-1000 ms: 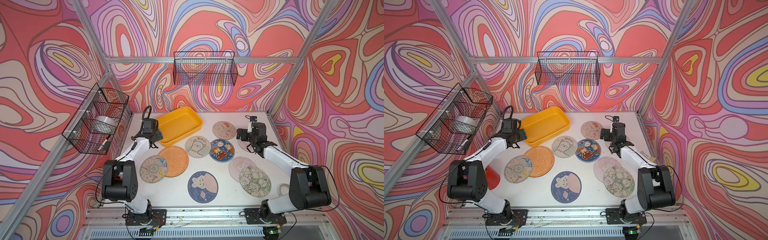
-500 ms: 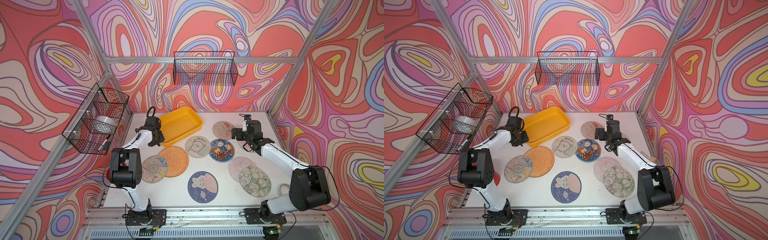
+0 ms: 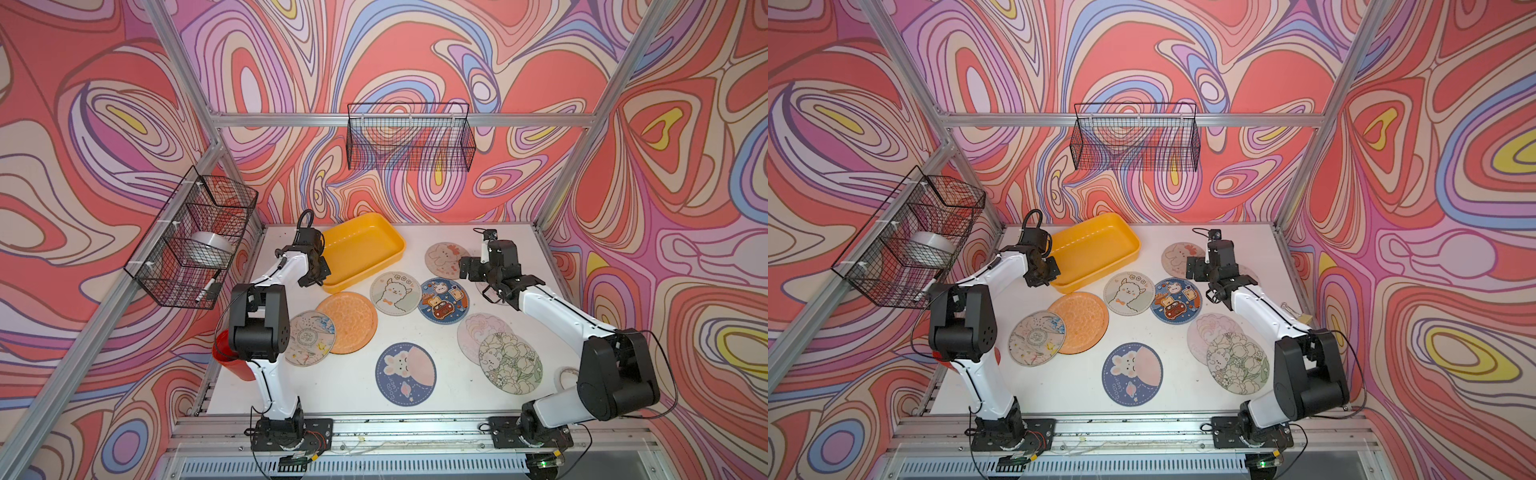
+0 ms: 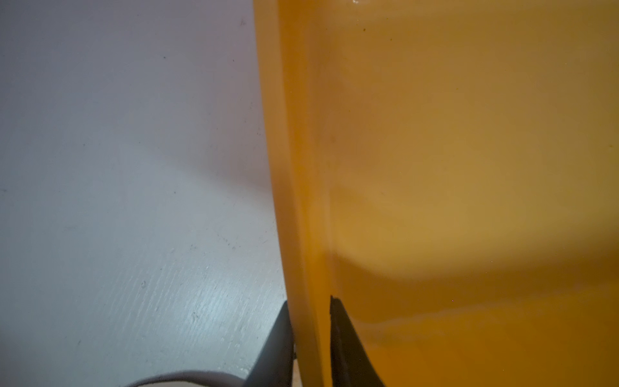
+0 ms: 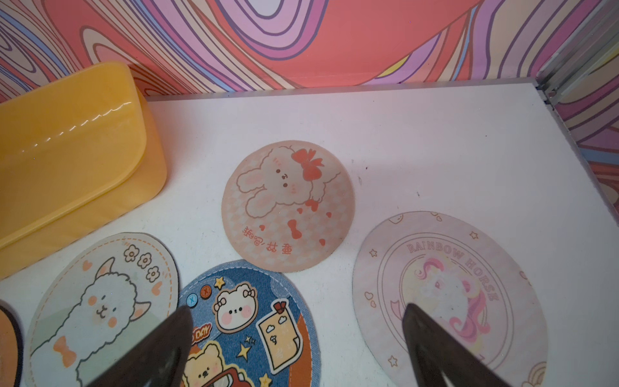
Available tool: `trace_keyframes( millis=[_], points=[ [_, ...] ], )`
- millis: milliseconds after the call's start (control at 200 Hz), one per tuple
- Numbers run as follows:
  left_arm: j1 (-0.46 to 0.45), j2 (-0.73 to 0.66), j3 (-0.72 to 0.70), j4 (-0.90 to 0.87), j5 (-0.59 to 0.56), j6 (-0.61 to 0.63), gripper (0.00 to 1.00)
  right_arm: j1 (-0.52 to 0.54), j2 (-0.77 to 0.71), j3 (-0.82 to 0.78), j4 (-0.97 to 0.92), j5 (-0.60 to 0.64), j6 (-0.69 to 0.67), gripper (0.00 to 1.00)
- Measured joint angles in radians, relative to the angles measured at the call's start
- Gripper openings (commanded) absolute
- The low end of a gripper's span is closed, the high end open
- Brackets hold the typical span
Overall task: Put the coasters into the storage box
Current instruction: Move the storage box to the center of the board.
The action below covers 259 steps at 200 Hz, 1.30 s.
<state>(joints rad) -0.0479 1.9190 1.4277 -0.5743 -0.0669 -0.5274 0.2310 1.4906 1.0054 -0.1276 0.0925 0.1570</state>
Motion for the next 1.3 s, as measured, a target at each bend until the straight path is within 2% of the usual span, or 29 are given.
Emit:
trace_keyframes(
  millis=[255,606,957,1297],
  points=[
    [0.001,0.046,0.051,-0.005,-0.015,0.006,0.08,0.0,0.011,0.01,0.0,0.016,-0.002,0.98],
    [-0.003,0.11,0.143,-0.024,-0.039,0.021,0.0,0.013,0.029,0.023,-0.01,0.023,-0.001,0.98],
    [-0.001,0.248,0.344,-0.054,-0.048,0.117,0.0,0.024,0.04,0.051,-0.024,0.024,-0.002,0.98],
    [0.01,0.292,0.409,-0.053,-0.019,0.197,0.0,0.035,0.056,0.08,-0.042,0.027,-0.003,0.98]
  ],
)
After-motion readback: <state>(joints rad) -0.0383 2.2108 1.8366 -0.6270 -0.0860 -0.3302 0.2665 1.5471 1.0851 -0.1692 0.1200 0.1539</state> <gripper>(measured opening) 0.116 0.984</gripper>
